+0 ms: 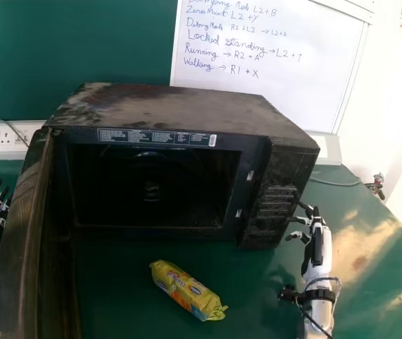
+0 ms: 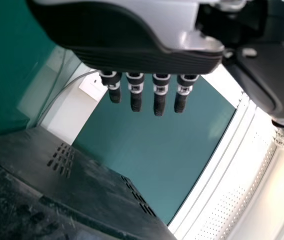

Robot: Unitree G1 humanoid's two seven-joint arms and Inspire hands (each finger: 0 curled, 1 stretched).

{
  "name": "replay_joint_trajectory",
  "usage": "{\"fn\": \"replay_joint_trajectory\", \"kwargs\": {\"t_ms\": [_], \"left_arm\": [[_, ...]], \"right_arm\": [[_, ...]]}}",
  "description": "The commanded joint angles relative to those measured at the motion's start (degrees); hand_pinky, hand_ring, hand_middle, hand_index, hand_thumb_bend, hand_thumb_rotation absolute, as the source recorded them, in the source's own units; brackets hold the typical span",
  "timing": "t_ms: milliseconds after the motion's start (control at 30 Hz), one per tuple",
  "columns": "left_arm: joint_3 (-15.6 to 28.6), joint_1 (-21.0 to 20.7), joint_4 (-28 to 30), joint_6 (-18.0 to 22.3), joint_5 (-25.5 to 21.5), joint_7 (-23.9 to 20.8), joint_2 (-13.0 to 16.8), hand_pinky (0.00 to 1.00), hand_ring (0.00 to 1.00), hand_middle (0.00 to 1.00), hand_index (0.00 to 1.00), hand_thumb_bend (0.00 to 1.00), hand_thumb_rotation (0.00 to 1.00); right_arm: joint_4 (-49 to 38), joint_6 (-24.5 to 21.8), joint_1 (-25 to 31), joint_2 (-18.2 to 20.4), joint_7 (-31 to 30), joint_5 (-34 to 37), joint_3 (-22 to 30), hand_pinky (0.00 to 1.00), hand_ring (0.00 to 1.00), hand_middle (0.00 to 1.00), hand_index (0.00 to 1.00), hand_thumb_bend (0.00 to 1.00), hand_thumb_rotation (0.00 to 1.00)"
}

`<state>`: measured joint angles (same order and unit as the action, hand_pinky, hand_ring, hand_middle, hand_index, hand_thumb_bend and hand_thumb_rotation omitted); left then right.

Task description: Put biscuit inside oven

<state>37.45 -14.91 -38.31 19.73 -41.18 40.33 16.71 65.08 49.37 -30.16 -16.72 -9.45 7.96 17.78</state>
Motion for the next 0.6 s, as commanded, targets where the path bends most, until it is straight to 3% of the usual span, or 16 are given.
{"fn": "replay_joint_trajectory", "kwargs": {"t_ms": [0,200,367,567], "left_arm": [[0.07,1.72,-2.00,-0.75,-0.28,-0.77,-3.01,0.32,0.56,0.70,0.88,0.08,0.00],[0.02,1.94,-1.55,-0.74,-0.24,-1.18,-2.96,0.31,0.56,0.70,0.88,0.08,0.00],[0.13,1.79,-1.82,-1.35,-0.50,-0.93,-2.74,0.25,0.56,0.71,0.89,0.08,0.00],[-0.05,1.95,-1.50,-0.85,0.09,-1.92,-2.97,0.30,0.56,0.70,0.88,0.09,0.00]], "right_arm": [[1.88,1.05,3.25,2.91,-0.87,1.10,0.40,0.27,0.35,0.46,0.74,0.74,0.94],[-0.04,2.96,3.49,3.17,-3.73,2.74,1.24,0.32,0.40,0.49,0.74,0.80,0.92],[-2.59,7.42,4.77,3.19,-1.68,-0.21,-0.21,0.30,0.46,0.54,0.74,0.84,0.95],[-5.39,10.78,5.84,3.70,-1.39,-1.54,-2.00,0.34,0.45,0.57,0.74,0.88,0.93]]}}
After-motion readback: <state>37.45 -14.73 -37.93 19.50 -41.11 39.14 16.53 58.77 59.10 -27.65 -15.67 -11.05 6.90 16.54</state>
